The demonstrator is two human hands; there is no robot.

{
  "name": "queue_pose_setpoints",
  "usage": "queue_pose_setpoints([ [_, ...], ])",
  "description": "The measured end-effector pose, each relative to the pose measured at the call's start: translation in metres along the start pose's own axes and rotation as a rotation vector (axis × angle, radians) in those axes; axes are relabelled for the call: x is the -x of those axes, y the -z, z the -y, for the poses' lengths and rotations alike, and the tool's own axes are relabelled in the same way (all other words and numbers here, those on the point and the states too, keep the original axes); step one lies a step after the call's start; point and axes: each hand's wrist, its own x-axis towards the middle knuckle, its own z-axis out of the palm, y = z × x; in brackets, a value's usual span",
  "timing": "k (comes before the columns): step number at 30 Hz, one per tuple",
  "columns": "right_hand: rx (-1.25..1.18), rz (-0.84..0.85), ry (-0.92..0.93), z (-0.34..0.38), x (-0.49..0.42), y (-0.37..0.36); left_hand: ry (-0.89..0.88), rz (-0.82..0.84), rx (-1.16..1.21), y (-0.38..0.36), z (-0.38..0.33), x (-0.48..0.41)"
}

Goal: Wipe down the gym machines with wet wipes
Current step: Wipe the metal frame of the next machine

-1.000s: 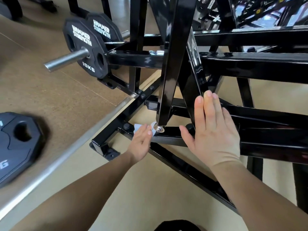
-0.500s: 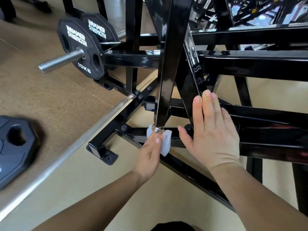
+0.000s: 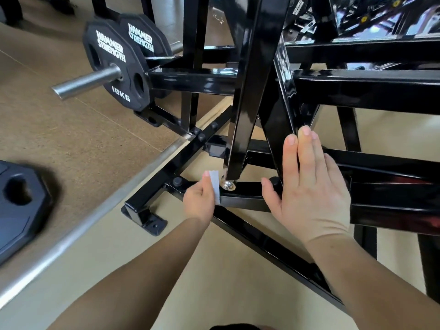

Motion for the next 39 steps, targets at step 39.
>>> queue_pose_setpoints([
  [39,-0.047,0.023,-0.011,0.002,0.001,-0.003,0.408,-0.233,0.319,-0.045,0.006,0.000],
])
